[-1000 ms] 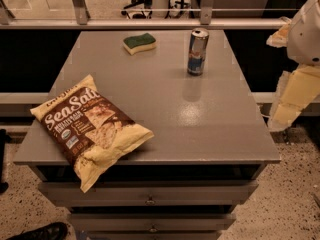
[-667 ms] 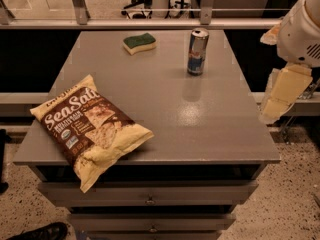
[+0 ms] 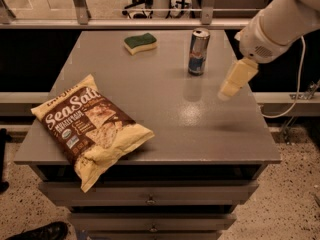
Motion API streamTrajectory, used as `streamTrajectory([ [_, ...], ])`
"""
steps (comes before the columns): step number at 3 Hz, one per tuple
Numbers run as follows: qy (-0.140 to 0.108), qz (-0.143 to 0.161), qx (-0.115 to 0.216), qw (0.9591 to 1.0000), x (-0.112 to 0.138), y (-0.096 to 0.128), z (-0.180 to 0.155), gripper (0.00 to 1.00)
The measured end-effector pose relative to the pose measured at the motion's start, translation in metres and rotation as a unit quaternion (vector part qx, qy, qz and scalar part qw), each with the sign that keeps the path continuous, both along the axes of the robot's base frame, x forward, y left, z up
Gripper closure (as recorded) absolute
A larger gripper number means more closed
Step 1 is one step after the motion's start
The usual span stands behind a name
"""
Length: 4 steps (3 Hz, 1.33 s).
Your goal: Move redbull can near sponge
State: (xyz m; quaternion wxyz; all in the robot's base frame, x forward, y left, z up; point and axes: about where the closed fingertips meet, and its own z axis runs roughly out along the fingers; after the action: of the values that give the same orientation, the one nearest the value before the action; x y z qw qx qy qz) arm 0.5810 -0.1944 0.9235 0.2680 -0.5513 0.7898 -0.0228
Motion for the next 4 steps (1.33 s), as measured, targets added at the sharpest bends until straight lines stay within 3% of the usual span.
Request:
streamTrajectory([
  [1,-0.024,-0.009,0.076,0.9968,0.051,0.018,-0.021,0.0],
  [2,-0.046,-0.015,0.157,0.9864,0.09,0.038,-0.032,0.0],
  [3,-0.067,-0.021,0.234,0.9696,0.118,0.055,-0.039,0.0],
  [4,-0.083,-0.025,0.309,0.9471,0.134,0.065,-0.033,0.0],
])
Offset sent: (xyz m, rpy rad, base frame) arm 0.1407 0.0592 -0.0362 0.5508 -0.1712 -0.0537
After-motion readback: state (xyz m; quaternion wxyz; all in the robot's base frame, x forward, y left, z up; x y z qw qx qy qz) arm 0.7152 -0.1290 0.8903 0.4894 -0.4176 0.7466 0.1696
